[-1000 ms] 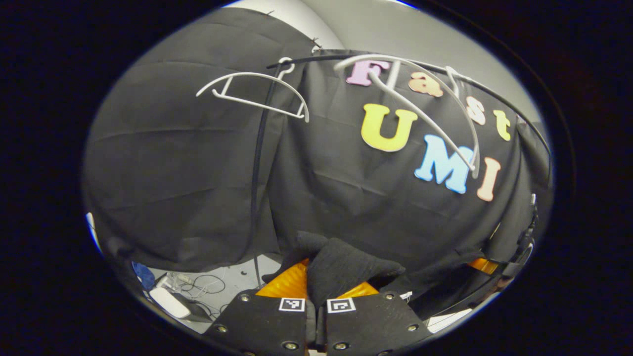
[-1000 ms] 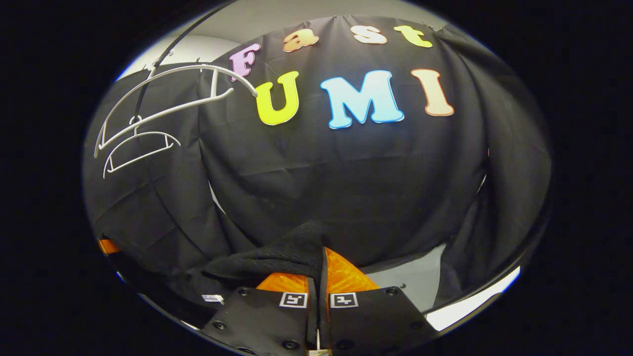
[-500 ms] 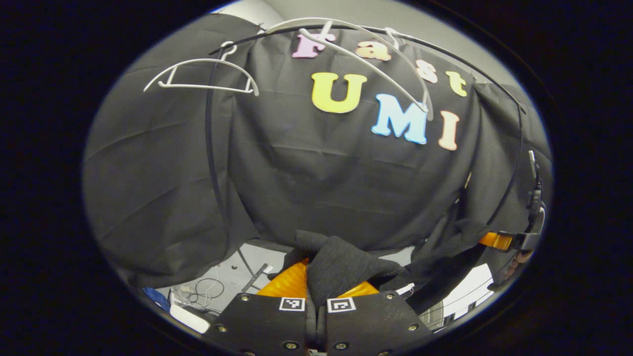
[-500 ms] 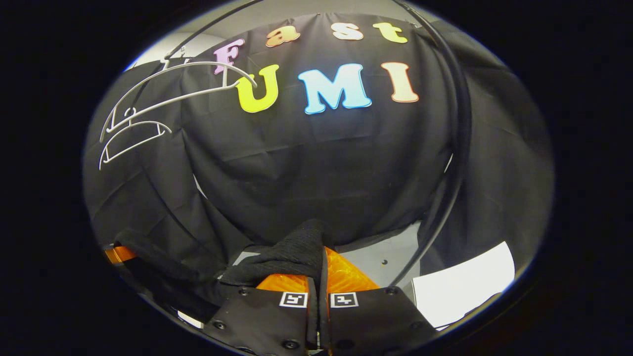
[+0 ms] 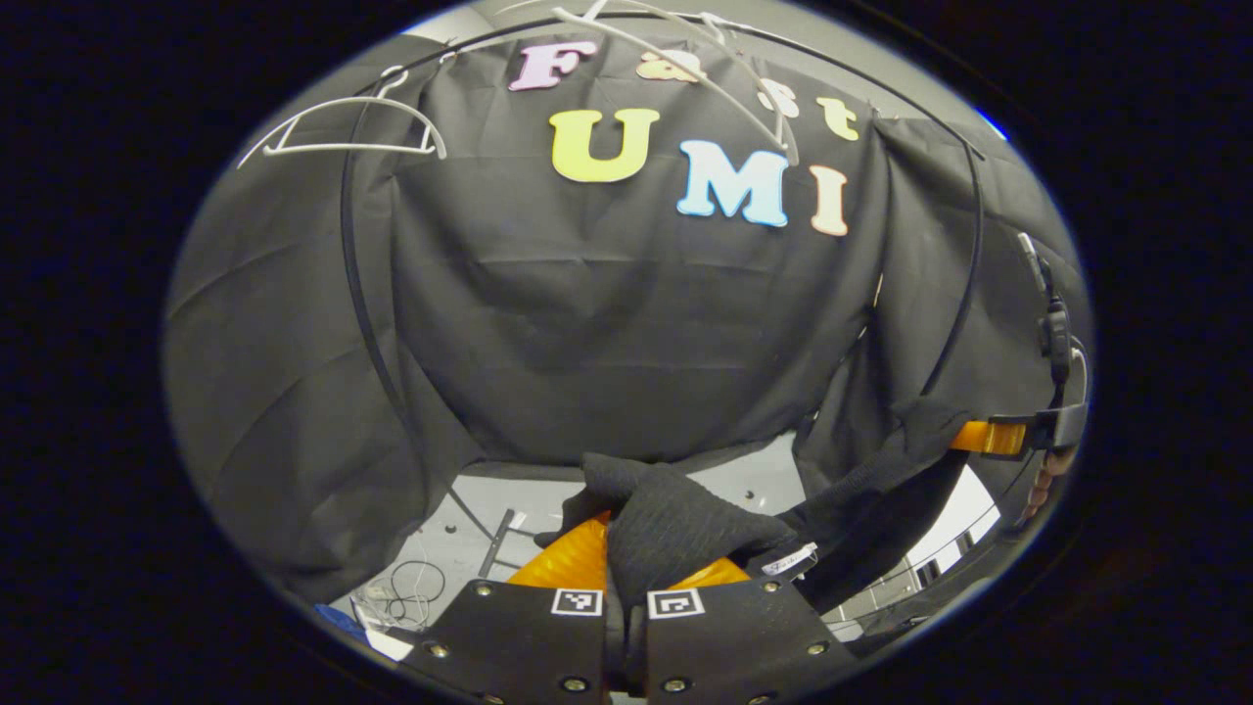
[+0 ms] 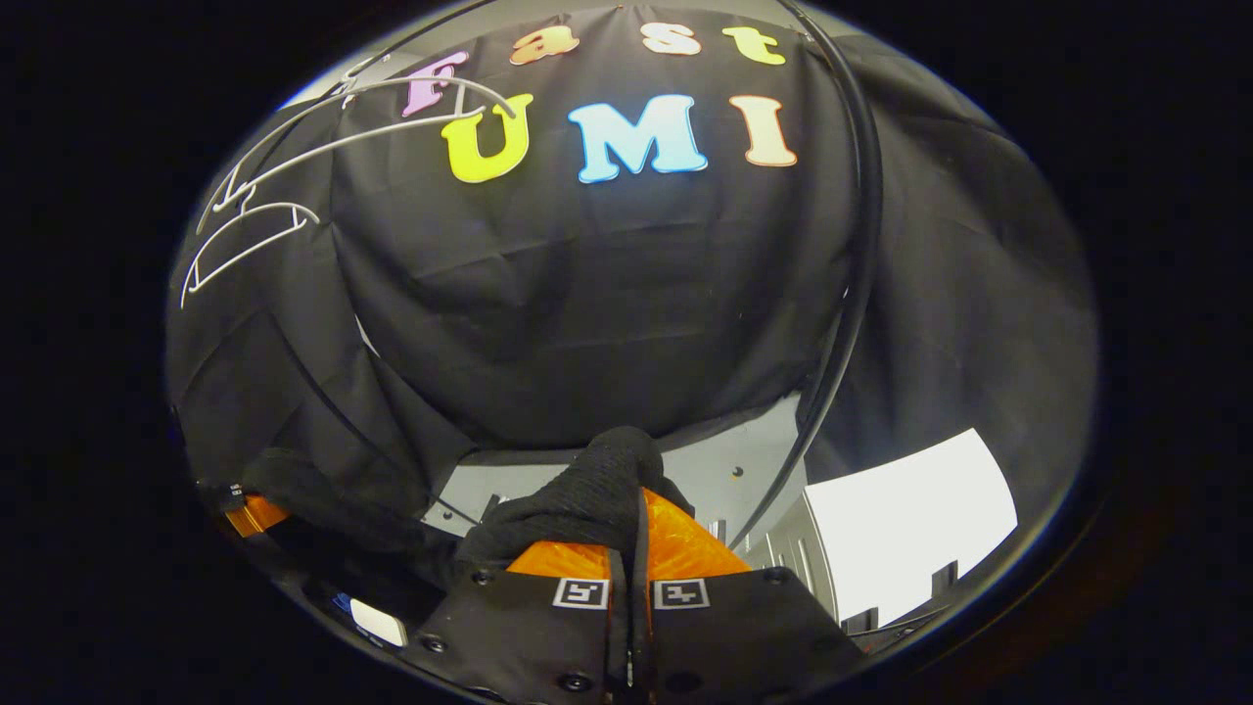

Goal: Grasp the clothes on the hanger with both hands and then place them into the laundry hamper below.

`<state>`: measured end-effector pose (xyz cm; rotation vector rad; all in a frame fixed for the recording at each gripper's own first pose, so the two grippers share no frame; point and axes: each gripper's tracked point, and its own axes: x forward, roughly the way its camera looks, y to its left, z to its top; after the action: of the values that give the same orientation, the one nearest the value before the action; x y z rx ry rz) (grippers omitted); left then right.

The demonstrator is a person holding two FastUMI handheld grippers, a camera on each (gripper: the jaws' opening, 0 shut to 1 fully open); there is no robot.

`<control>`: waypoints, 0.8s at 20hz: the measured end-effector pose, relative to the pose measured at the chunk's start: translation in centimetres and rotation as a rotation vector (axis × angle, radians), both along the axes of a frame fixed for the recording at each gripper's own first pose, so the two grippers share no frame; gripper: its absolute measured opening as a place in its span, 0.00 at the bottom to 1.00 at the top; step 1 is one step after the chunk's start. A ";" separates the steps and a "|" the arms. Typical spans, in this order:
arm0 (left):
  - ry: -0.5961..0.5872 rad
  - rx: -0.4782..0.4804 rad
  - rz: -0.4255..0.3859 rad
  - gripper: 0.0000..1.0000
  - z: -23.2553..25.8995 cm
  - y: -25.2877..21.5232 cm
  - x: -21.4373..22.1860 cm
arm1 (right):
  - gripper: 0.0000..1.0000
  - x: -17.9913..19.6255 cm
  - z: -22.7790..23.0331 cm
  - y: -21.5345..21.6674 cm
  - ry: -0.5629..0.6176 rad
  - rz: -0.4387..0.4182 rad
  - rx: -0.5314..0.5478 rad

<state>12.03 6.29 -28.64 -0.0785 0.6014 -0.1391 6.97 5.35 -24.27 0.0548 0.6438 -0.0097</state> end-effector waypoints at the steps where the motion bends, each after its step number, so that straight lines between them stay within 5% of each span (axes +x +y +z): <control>1: 0.014 -0.006 -0.005 0.02 -0.8 0.1 -0.2 | 0.03 -0.1 -0.6 0.6 0.019 0.006 0.004; 7: 0.113 -0.051 -0.038 0.02 -3.3 -0.4 0.6 | 0.03 0.1 -4.0 4.1 0.121 0.062 0.028; 16: 0.234 0.009 -0.105 0.02 -9.2 -1.7 0.4 | 0.01 0.2 -10.0 7.1 0.276 0.115 0.031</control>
<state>12.38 4.61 -37.83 -0.0550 0.8403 -0.2307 7.14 12.50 -34.24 0.0471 0.9221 0.1052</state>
